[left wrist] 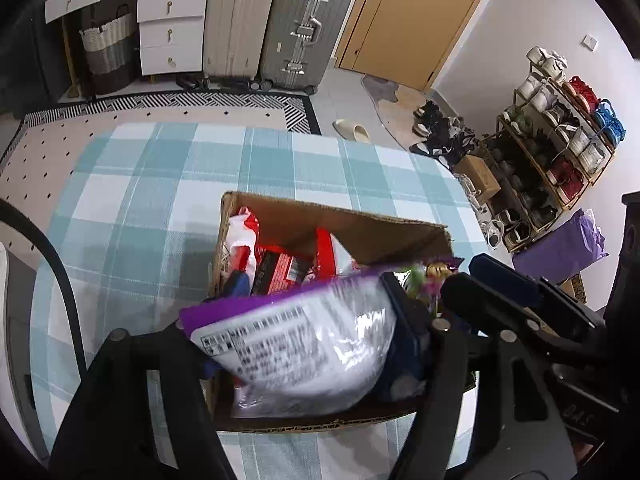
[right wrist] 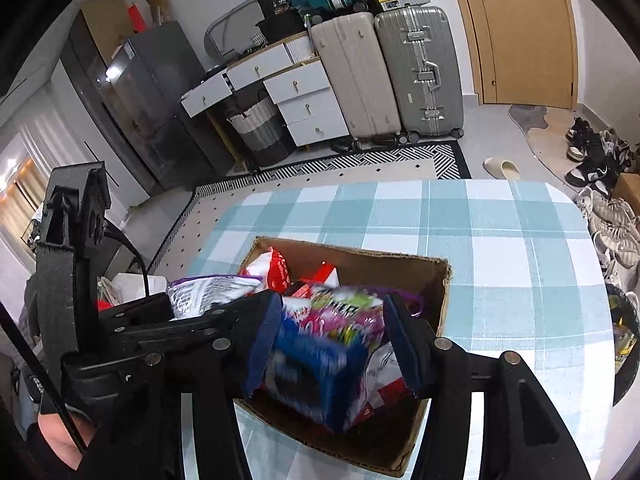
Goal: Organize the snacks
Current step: 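Carry both packets over the box and lower them inside, then open both grippers to release the packets and pull back from the box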
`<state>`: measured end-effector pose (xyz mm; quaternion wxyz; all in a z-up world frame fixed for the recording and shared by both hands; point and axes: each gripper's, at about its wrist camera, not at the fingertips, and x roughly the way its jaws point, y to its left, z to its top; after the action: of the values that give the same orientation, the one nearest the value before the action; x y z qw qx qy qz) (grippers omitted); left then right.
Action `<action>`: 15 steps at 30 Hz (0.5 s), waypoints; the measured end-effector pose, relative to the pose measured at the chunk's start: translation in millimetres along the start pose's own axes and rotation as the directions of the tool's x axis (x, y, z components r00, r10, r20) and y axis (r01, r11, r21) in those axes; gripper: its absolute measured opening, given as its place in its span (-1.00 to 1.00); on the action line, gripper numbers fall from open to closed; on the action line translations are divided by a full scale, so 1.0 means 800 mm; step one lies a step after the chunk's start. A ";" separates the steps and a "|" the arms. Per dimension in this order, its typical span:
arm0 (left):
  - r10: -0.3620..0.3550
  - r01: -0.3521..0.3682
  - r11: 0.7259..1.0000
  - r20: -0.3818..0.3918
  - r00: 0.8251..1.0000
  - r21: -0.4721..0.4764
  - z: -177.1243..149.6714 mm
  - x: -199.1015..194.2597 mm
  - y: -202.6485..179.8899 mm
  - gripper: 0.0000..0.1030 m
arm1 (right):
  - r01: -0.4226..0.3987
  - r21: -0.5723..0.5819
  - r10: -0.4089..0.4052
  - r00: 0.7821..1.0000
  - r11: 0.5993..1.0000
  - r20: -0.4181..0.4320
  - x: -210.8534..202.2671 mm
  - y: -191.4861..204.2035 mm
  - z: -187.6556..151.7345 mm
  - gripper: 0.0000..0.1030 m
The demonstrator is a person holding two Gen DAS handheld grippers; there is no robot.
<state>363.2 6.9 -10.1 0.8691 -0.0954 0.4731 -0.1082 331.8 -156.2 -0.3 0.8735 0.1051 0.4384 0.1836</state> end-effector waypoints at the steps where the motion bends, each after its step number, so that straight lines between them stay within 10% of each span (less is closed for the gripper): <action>1: 0.010 -0.010 1.000 0.000 1.000 0.002 0.001 0.000 0.000 0.40 | 0.010 0.002 -0.010 1.000 1.000 0.006 -0.002 0.000 0.000 0.07; 15: 0.011 -0.010 1.000 0.057 0.998 -0.009 0.006 -0.031 0.004 0.44 | 0.009 0.004 -0.010 0.993 1.000 0.118 -0.047 -0.004 0.002 0.07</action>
<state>354.5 16.8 11.8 0.8825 -0.0997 0.4488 -0.0988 313.4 -174.6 27.0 0.8987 0.1151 0.3866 0.1722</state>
